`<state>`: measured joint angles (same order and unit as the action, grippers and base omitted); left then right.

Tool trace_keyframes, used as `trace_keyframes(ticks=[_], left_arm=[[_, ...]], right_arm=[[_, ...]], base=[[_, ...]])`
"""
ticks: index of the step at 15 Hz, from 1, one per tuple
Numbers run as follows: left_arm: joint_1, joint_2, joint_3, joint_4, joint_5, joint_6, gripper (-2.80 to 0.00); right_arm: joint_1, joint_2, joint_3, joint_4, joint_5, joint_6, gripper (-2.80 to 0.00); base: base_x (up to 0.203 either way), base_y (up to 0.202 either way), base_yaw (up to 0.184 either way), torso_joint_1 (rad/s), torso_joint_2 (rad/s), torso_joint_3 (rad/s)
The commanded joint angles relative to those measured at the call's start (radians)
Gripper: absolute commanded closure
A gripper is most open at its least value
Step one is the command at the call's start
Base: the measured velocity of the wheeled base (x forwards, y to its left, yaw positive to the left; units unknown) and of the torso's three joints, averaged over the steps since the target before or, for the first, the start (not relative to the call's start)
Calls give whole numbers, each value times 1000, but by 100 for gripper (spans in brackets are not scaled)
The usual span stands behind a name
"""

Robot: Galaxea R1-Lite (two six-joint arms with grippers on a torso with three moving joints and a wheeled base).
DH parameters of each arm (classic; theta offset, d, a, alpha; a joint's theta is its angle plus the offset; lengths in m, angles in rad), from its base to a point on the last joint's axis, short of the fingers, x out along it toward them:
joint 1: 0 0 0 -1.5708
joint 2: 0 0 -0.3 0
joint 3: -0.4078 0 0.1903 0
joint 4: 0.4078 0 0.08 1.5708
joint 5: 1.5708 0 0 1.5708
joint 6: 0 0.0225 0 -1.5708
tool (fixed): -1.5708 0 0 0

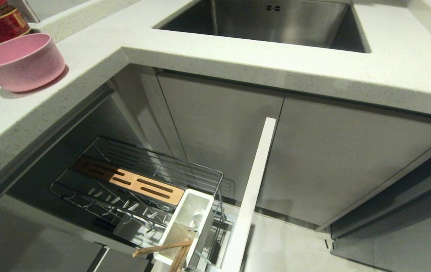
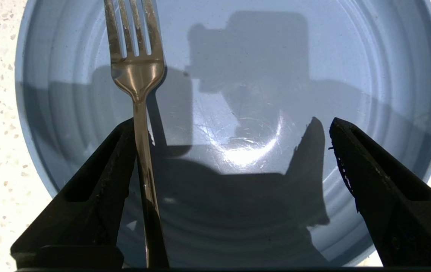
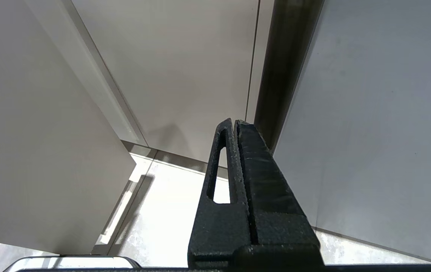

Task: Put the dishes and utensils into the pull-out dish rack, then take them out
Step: Pick up the fork and place it in the cupboard

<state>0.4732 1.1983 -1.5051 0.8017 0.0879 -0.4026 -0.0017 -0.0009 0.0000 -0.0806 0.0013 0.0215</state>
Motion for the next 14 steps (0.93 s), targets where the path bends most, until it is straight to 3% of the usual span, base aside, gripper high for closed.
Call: trace_keyframes(ticks=[1, 10, 11, 14], left_arm=[[-2, 3, 3, 7, 0, 39, -280], [-5, 1, 13, 10, 0, 47, -280], [-5, 0, 13, 10, 0, 45, 0], [-5, -2, 11, 10, -4, 45, 0]], right_arm=[[0, -1, 26, -1, 0, 0, 0], [0, -1, 26, -1, 0, 0, 0], [0, -1, 26, -1, 0, 0, 0], [0, -1, 26, 0, 0, 0, 0]], base=[[0, 0, 0, 0, 0, 0], [0, 0, 0, 0, 0, 0], [0, 0, 0, 0, 0, 0], [0, 0, 0, 0, 0, 0]])
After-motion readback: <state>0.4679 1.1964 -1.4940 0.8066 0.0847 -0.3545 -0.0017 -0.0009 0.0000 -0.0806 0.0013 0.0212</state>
